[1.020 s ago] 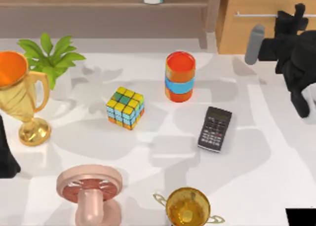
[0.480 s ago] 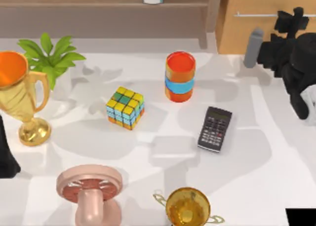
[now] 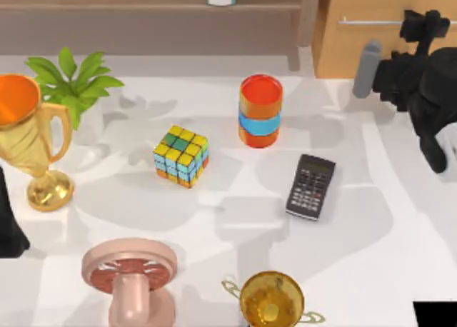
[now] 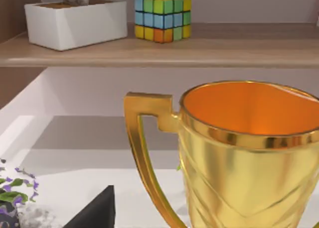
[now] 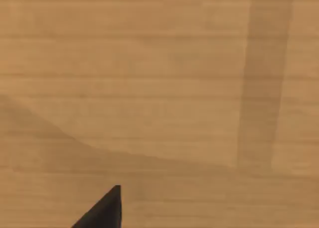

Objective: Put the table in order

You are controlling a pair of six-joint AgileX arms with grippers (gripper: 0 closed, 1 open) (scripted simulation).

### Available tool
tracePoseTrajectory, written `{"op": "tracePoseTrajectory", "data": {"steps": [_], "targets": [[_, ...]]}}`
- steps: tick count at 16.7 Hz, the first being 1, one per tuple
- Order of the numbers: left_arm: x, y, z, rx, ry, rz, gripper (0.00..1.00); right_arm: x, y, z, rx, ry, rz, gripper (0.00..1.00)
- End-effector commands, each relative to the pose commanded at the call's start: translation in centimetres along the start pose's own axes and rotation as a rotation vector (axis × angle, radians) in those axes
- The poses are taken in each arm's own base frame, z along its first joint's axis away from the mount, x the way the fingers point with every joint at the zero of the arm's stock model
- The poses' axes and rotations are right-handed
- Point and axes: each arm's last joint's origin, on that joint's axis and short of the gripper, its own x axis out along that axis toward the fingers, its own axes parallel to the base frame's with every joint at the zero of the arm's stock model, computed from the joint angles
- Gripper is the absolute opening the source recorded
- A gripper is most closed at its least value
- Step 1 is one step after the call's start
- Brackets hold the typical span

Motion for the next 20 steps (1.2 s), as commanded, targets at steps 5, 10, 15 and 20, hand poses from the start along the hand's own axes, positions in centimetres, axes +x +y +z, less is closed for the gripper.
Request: {"op": "tracePoseTrajectory", "data": {"steps": [5,10,15,20], "targets": [[0.0,0.0,0.0,0.0,0.0,0.0,1.0,-1.3,-0.9,-0.1,0.01,0.0,-0.033,1.0],[0.0,0.0,0.0,0.0,0.0,0.0,1.0,-3.4,-0.2,0.2,0.007,-0.008,-0.015,1.0],[0.0,0.0,0.0,0.0,0.0,0.0,1.0,-4.0,0.7,0.1,-0.003,-0.005,0.015,1.0],[0.0,0.0,0.0,0.0,0.0,0.0,1.0,-3.9,-0.8,1.6,0.056,0.0,-0.044,1.0]]}}
